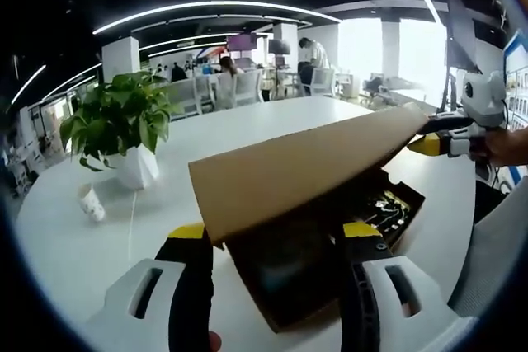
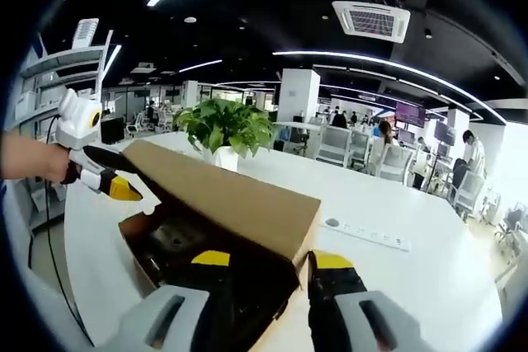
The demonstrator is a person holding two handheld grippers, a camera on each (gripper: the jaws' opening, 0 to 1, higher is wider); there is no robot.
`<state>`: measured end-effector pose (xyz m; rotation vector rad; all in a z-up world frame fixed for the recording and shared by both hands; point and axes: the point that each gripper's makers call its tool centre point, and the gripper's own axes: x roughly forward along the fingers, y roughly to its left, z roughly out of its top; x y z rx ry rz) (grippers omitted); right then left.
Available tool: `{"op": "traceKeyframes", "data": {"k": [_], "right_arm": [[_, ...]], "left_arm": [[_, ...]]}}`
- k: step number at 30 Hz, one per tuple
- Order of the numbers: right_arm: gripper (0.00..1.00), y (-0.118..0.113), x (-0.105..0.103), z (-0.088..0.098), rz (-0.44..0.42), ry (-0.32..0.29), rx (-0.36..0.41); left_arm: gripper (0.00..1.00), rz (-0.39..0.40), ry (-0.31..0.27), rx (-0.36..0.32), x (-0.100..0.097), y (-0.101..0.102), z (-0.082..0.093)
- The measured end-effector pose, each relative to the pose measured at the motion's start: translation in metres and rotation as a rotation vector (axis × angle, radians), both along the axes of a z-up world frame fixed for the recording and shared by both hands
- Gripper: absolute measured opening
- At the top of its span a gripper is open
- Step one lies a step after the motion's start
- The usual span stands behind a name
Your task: Operate the shoe box by opening the lid, removing the specified soft item, and placing it in the target area until the item is outside and the box remains undamaged.
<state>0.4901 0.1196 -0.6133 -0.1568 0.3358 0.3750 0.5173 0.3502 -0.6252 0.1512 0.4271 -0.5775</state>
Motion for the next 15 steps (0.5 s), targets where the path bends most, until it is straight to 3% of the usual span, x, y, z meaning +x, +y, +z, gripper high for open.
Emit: {"op": "traceKeyframes", "data": {"k": [15], "right_arm": [[0.2,-0.008,0.0112,0.006,-0.013,-0.01,-0.006]], "left_arm": [[0.59,-0.002,-0.002,-0.004,0.0097,-0.0016,0.0048]]}}
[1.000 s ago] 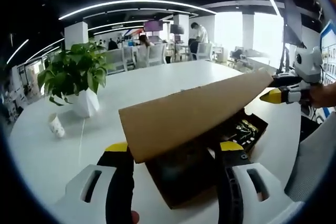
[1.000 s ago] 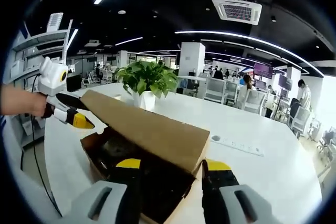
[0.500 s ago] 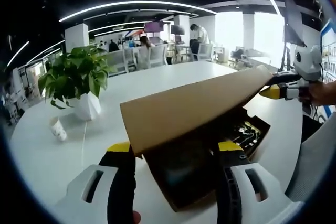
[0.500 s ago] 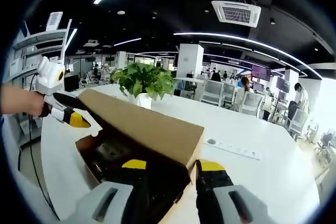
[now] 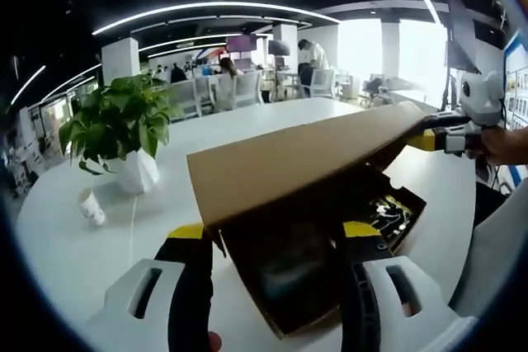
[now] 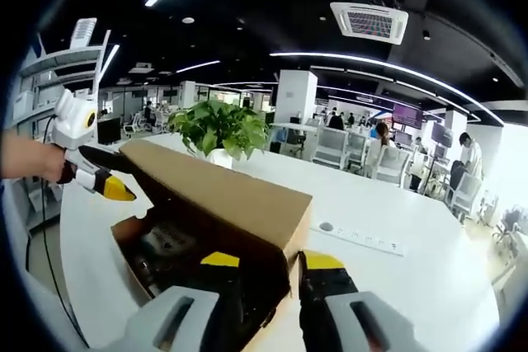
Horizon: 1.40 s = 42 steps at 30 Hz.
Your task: Operate the shoe box by opening the lid, removing the specified soft item, and placing it in the target area until the item is outside and the box remains undamaged.
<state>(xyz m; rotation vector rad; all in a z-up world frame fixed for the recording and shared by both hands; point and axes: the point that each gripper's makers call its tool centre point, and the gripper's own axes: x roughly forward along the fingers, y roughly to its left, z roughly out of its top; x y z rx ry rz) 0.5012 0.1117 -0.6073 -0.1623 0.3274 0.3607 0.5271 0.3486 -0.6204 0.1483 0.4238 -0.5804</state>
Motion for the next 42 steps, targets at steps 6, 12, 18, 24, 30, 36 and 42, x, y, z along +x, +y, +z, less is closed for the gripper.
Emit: {"op": "traceKeyframes", "data": {"k": [6,12,18,24,30,36,42], "right_arm": [[0.17,-0.003,0.004,0.002,-0.006,-0.002,0.002],[0.12,-0.007,0.008,0.003,-0.013,-0.007,-0.004],[0.09,-0.009,0.011,0.004,-0.02,-0.011,-0.005],[0.05,-0.013,0.016,0.006,-0.03,-0.014,-0.004],[0.03,-0.014,0.021,0.008,-0.036,-0.021,-0.009],[0.0,-0.017,0.026,0.009,-0.041,-0.027,-0.017],[0.0,-0.017,0.029,0.01,-0.044,-0.033,-0.018]], "left_arm": [[0.59,-0.002,-0.001,0.004,0.004,0.0,0.002],[0.58,-0.004,-0.002,0.003,0.006,0.001,0.003],[0.58,-0.004,-0.004,0.004,0.009,0.001,0.005],[0.58,-0.006,-0.007,0.006,0.012,0.0,0.006],[0.57,-0.007,-0.011,0.006,0.015,-0.001,0.009],[0.57,-0.009,-0.015,0.01,0.019,-0.001,0.009],[0.57,-0.01,-0.019,0.012,0.021,-0.002,0.011]]}}
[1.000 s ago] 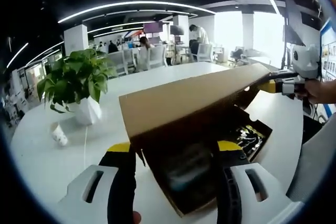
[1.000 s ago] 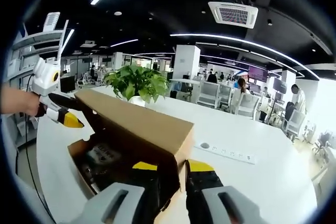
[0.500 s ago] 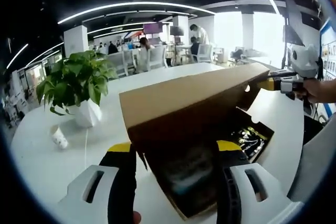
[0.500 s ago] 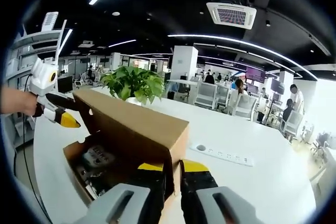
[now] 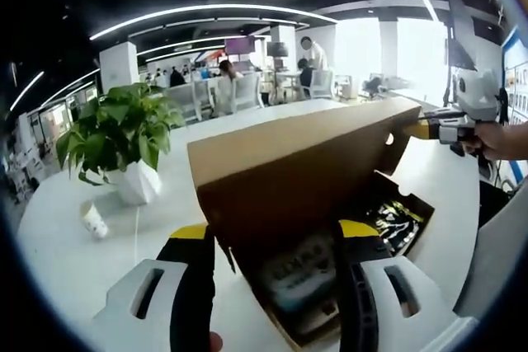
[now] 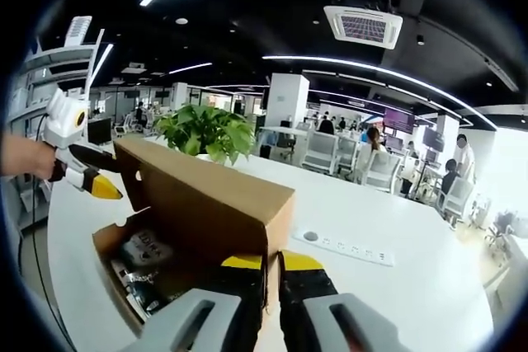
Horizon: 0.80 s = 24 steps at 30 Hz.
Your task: Operate the shoe box by opening the lid, removing the specified soft item, and placing it in the target area until the item is outside and the box remains undamaged.
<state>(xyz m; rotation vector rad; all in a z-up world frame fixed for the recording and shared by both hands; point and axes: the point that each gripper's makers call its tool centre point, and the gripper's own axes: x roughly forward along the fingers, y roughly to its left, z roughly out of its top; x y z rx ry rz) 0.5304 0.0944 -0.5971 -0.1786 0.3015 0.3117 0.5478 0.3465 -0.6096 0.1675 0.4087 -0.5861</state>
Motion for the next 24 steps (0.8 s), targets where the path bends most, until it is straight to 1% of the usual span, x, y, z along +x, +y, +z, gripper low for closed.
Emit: {"op": "traceKeyframes", "data": {"k": [16,24], "right_arm": [[0.0,-0.002,0.006,0.001,-0.007,-0.004,-0.008],[0.0,-0.003,0.009,0.002,-0.01,-0.003,-0.011]], "left_arm": [[0.56,0.001,-0.019,0.011,0.01,-0.001,0.001],[0.55,-0.004,-0.018,0.016,0.013,-0.001,-0.003]]}}
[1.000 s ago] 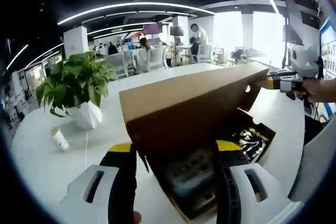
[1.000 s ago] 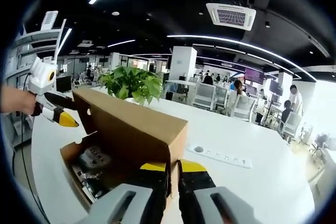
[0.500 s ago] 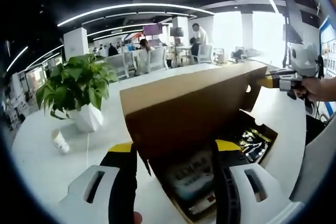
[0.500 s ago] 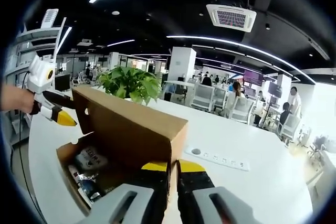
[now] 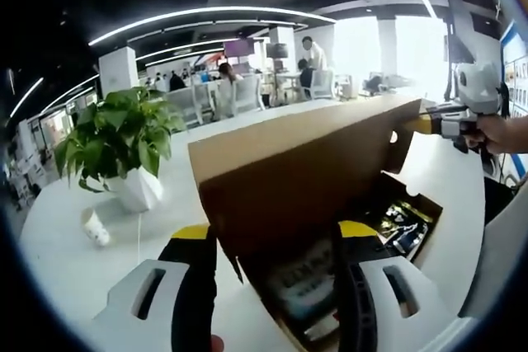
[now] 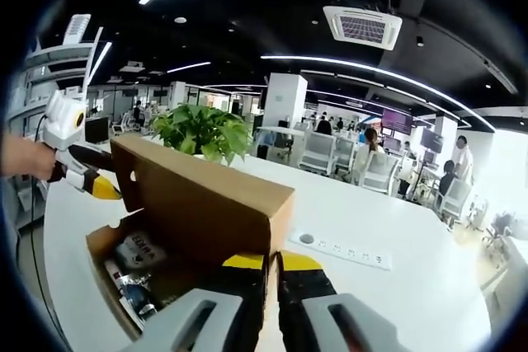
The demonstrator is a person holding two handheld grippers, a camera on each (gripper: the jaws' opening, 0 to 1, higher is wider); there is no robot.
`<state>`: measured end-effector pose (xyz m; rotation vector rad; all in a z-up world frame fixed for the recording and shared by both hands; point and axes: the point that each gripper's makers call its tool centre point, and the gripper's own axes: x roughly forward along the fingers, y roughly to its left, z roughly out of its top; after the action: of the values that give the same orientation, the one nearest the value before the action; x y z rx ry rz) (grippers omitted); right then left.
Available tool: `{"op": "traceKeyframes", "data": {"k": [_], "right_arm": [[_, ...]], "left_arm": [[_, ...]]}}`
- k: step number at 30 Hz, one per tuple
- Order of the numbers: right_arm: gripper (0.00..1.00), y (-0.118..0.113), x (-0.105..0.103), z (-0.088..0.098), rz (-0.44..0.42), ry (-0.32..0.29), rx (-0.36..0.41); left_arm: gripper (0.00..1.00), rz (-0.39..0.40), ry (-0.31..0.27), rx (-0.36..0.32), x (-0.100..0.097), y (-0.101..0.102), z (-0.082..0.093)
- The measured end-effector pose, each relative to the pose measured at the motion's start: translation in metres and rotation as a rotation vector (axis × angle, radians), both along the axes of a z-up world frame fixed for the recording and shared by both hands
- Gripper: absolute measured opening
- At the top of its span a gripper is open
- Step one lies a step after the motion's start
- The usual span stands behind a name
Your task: Operate the shoe box by opening the lid, removing the specified soft item, and placing it in the target area until the item is outside and the box remains undamaged.
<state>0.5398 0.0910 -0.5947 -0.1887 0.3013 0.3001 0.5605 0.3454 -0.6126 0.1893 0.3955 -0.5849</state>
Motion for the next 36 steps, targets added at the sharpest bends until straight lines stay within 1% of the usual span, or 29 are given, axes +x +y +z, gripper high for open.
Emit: {"op": "traceKeyframes", "data": {"k": [9,14,18,25,32,36], "right_arm": [[0.0,0.0,0.004,0.002,-0.004,0.0,0.006],[0.0,-0.001,0.008,0.002,-0.003,0.002,0.011],[0.0,-0.001,0.009,0.002,0.003,0.004,0.008],[0.0,-0.001,0.011,0.002,0.008,0.004,0.007],[0.0,-0.002,0.014,0.002,0.014,0.005,0.006],[0.0,-0.002,0.015,0.002,0.018,0.005,0.003]], "left_arm": [[0.52,-0.003,0.017,0.015,0.002,0.003,-0.012],[0.47,0.006,0.026,0.035,0.004,0.007,-0.02],[0.41,0.018,0.025,0.053,0.007,0.011,-0.023],[0.38,0.038,0.042,0.058,0.01,0.018,-0.03],[0.36,0.038,0.064,0.081,0.011,0.02,-0.041],[0.35,0.04,0.072,0.08,0.011,0.02,-0.045]]}}
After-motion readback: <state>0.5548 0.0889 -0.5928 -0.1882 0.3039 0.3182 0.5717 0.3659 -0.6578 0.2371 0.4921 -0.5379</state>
